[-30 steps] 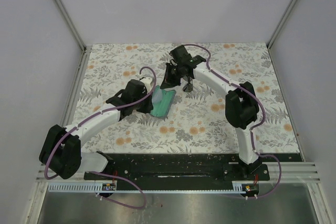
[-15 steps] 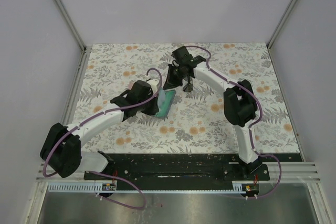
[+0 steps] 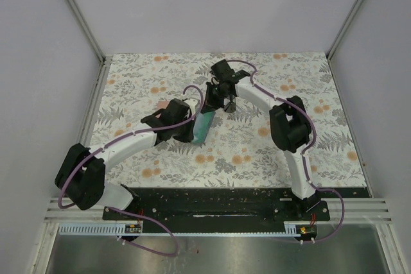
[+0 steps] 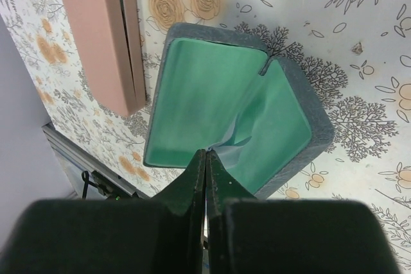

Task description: Organize the sunglasses

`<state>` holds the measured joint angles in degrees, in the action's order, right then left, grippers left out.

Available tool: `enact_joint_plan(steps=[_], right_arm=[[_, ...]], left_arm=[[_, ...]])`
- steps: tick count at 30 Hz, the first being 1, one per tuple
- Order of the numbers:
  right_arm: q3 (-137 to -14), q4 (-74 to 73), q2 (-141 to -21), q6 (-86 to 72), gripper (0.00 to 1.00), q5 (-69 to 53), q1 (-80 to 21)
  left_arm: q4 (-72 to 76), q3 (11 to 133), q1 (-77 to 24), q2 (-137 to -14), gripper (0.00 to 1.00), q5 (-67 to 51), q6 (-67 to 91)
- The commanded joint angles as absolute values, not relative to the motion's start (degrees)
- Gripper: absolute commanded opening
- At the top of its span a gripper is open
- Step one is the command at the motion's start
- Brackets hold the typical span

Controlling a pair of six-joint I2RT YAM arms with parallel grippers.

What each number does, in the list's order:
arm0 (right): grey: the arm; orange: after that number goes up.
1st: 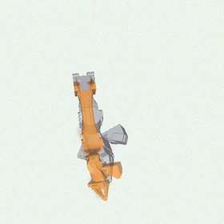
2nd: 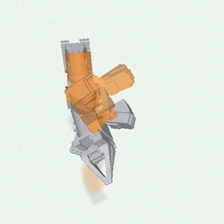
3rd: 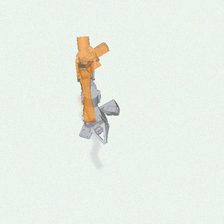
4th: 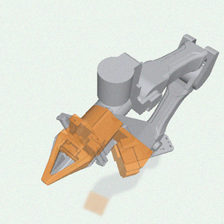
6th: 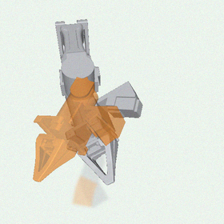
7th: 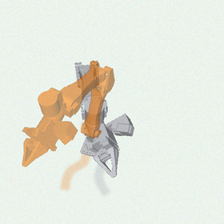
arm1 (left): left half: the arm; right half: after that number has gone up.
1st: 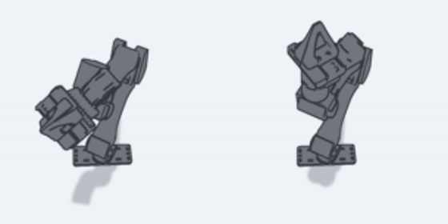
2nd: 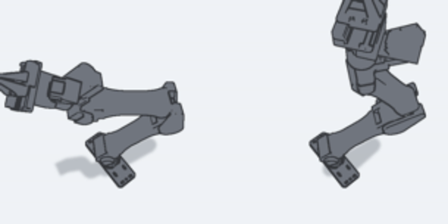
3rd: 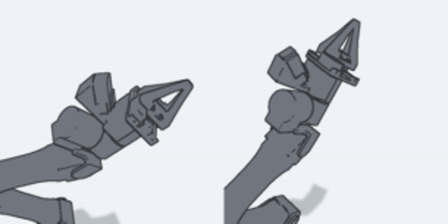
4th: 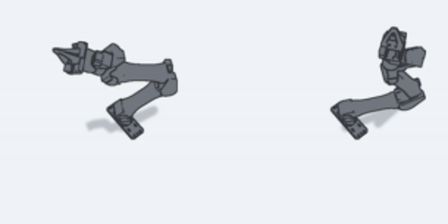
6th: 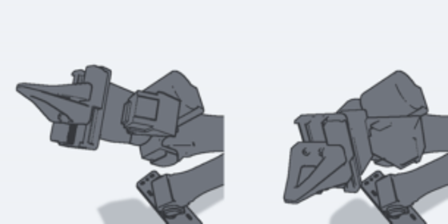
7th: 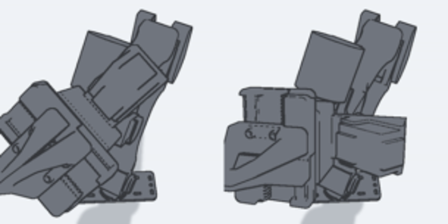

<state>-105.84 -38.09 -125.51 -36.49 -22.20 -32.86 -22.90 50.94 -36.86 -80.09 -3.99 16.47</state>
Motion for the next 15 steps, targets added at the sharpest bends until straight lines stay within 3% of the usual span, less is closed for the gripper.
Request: enact_joint_plan(steps=[1,15], right_arm=[[-106.8,-36.6,-126.0,-35.2,0.00,-20.7,-31.9],[-106.6,-35.1,-127.1,-35.1,0.00,-20.9,-30.4]], left_arm=[[-26.7,54.2,-37.6,-80.2,0.00,-1.8,15.1],[-29.9,56.4,-39.3,-83.8,0.00,4.7,12.6]])
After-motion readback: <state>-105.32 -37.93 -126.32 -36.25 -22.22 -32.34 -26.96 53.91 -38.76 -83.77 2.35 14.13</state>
